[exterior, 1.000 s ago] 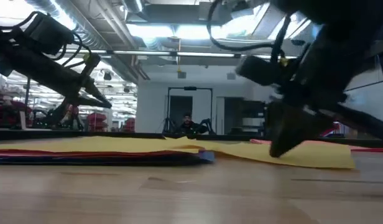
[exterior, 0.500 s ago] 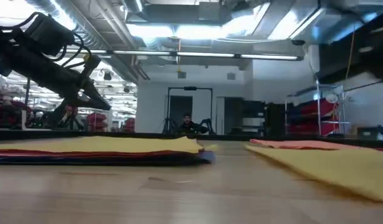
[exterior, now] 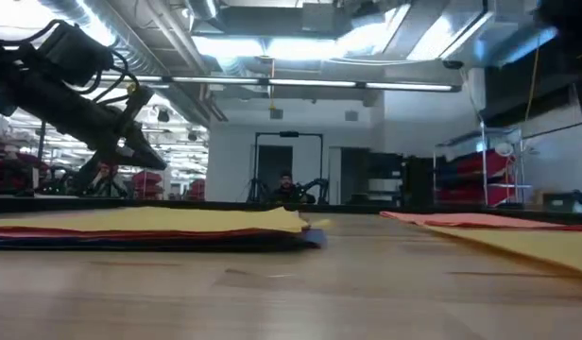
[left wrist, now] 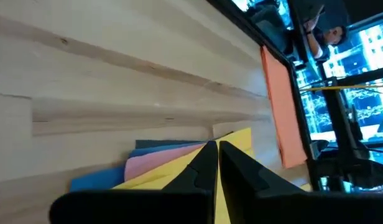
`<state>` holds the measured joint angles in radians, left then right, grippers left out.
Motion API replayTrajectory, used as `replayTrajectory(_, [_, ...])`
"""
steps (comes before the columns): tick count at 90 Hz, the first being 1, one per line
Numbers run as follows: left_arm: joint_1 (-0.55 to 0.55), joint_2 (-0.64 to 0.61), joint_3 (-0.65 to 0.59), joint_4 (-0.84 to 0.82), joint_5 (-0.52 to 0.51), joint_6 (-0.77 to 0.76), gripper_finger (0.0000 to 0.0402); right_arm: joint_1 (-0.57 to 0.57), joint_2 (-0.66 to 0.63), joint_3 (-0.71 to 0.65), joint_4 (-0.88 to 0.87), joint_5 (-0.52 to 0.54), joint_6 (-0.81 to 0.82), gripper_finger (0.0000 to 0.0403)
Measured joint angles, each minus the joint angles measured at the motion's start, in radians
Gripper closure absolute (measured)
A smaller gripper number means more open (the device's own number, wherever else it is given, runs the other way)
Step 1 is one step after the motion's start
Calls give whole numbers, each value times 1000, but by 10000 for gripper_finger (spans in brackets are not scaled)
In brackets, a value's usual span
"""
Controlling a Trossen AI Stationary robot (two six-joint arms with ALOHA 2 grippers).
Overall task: Organize paper
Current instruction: Put all of the yellow paper at the bottom right of the table
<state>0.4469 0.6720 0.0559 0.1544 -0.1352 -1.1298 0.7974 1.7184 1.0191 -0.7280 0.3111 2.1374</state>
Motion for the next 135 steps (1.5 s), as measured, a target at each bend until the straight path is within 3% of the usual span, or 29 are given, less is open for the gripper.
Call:
replayTrajectory(20, [-1,0,0,-17,0,1,402,-5,47,0,32,-108,-123,403])
replayTrajectory(45, [-2,0,0,-29,5,19,402,-6,48,0,-93,-173,-205,403])
replayTrajectory(73, [-2,0,0,-43,29,17,402,-5,42,-73,-17,-197,-209,403])
replayTrajectory(135, [-1,0,0,-51,47,12,402,-6,37,-79,-138,-282,-364,403])
